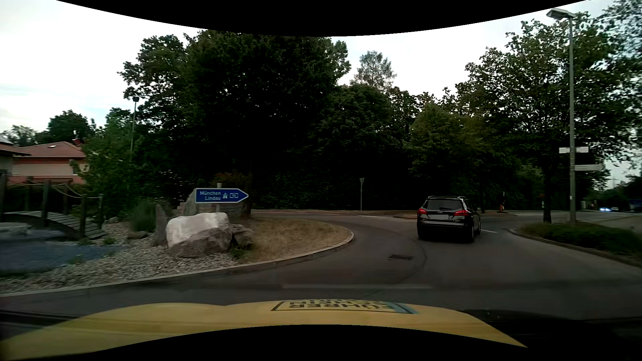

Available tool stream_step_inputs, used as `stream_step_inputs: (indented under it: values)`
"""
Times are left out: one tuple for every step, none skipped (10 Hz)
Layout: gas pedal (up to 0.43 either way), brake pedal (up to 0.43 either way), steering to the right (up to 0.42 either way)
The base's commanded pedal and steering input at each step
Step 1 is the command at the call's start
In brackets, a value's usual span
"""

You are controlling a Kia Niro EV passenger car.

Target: Follow the waypoints while adhering to traffic rules and regulations

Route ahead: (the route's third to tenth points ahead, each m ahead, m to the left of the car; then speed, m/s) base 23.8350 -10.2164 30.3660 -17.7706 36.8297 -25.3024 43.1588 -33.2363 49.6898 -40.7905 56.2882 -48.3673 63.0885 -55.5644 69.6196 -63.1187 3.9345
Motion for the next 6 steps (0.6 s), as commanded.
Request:
stream_step_inputs:
  values:
    - [0.189, 0.0, 0.314]
    - [0.189, 0.0, 0.313]
    - [0.189, 0.0, 0.311]
    - [0.189, 0.0, 0.303]
    - [0.189, 0.0, 0.288]
    - [0.177, 0.0, 0.254]
